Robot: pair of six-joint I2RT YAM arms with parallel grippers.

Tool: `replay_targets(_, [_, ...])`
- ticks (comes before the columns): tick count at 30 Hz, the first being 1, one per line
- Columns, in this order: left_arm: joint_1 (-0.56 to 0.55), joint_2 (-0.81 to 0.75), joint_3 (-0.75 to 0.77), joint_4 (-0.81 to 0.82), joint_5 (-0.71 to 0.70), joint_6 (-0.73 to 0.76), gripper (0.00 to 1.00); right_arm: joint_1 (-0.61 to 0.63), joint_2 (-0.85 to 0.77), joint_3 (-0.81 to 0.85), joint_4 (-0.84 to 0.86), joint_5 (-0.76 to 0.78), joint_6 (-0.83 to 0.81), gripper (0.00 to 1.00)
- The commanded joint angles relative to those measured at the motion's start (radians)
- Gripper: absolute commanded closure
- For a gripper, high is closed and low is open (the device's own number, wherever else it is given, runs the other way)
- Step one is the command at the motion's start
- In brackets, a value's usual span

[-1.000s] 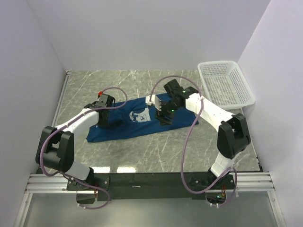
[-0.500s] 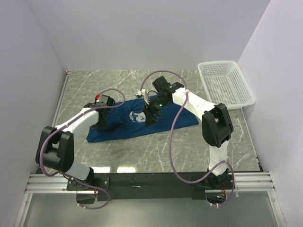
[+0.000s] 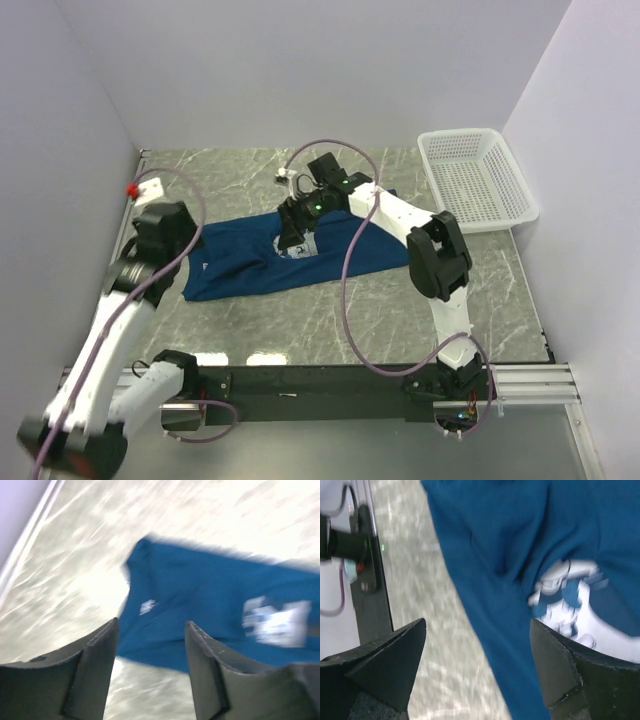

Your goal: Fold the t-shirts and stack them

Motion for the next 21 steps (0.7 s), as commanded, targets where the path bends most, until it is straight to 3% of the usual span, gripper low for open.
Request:
replay_targets(1, [0.007, -0.159, -0.057, 0.107, 0.129, -0.032, 0.38, 0.054, 0.054, 0.123, 0.084, 0.045, 0.099, 0.1])
replay_targets(8, [0.007, -0.368, -0.165, 0.155, 0.253, -0.017, 0.36, 0.125, 0.287, 0.42, 0.012, 0.236, 0.261, 0.3])
replay_targets(12, [0.007, -0.437, -0.191, 0.152, 0.258, -0.018, 0.34, 0.125, 0.347, 0.476, 0.029, 0.301, 0.34, 0.56])
replay_targets(21, [0.007, -0.496, -0.19, 0.153, 0.269, 0.008, 0.33, 0.134, 0.42, 0.522, 0.057, 0.304, 0.395, 0.57])
